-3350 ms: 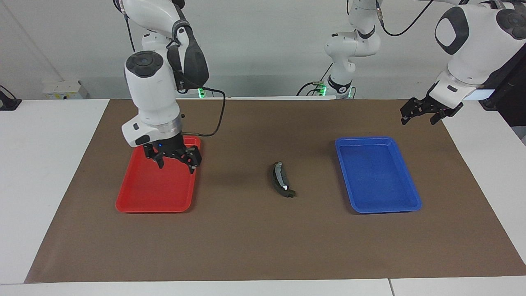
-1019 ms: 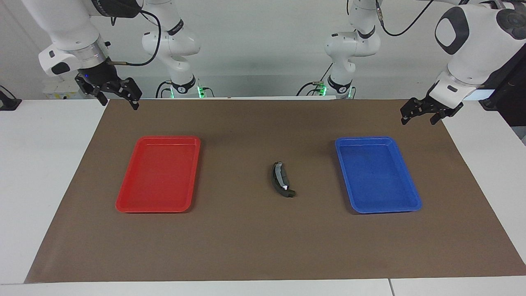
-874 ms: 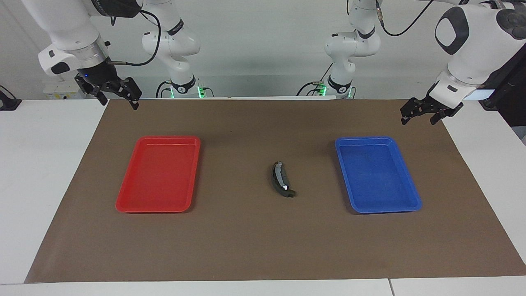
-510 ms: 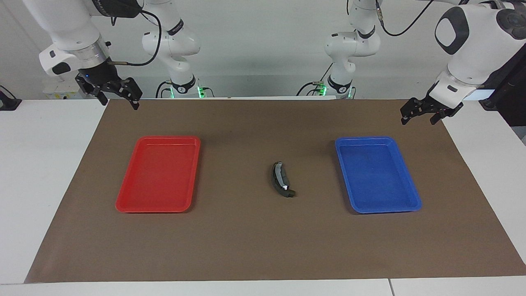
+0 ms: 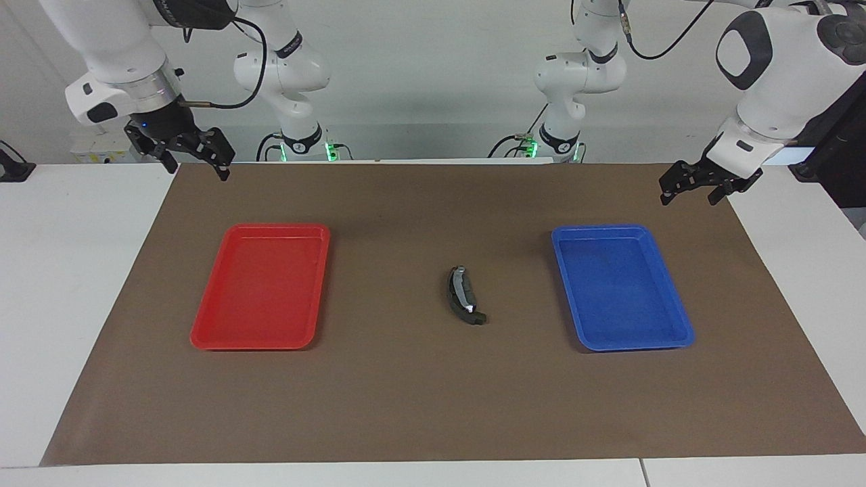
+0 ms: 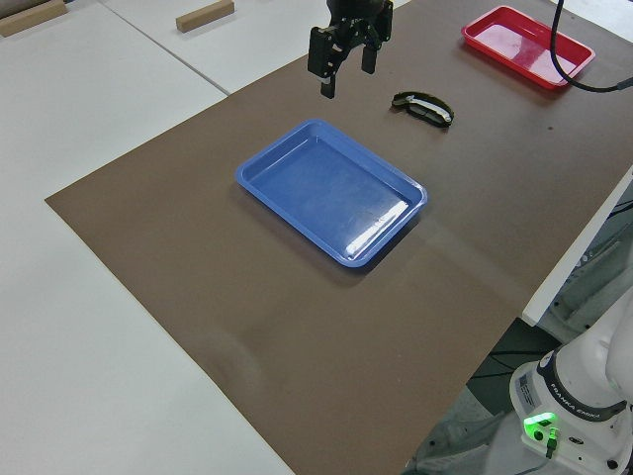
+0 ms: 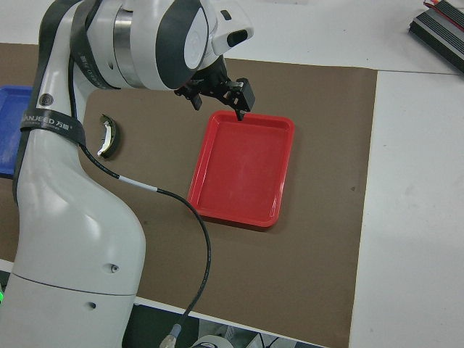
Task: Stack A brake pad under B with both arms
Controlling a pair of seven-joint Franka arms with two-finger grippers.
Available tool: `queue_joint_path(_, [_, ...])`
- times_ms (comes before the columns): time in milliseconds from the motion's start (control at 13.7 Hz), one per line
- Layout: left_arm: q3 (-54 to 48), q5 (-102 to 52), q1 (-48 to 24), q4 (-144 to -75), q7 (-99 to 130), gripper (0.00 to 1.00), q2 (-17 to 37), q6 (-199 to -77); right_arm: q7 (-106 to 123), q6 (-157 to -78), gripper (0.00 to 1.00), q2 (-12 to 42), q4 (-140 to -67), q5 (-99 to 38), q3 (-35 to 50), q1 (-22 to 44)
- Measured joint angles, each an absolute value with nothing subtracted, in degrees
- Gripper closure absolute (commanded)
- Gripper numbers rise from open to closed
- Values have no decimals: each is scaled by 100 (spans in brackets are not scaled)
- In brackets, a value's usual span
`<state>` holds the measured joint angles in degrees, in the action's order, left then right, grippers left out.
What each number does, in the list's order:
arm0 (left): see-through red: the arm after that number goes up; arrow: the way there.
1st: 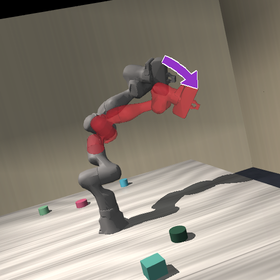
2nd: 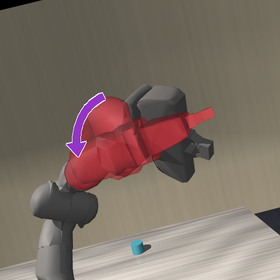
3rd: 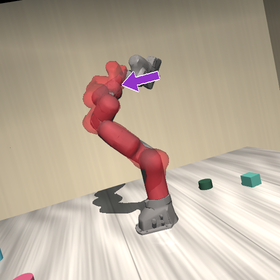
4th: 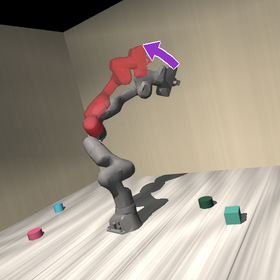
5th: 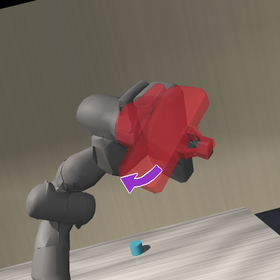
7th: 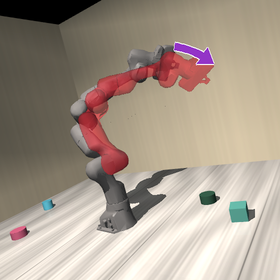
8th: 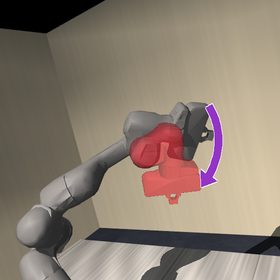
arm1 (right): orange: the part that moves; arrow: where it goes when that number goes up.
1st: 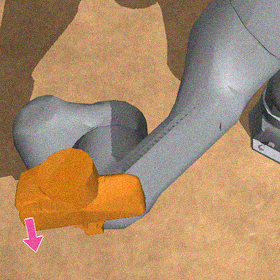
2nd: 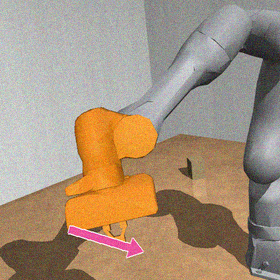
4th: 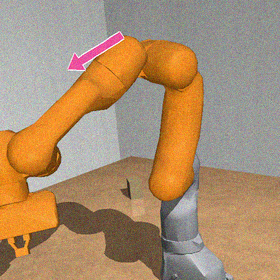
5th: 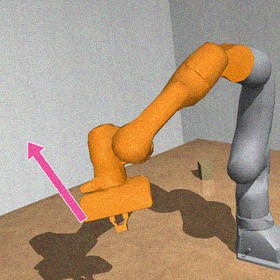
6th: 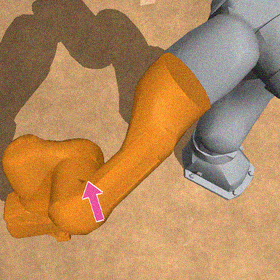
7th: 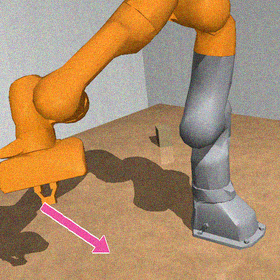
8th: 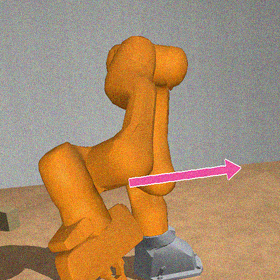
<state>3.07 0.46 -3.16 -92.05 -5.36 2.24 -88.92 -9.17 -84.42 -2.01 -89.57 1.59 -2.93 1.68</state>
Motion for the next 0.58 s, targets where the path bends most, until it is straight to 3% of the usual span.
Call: queue_joint_path(583, [307,46,-316,-9205,-536,0,224,-8893,-547,-8442,0,-201,-8957,164,-294,168])
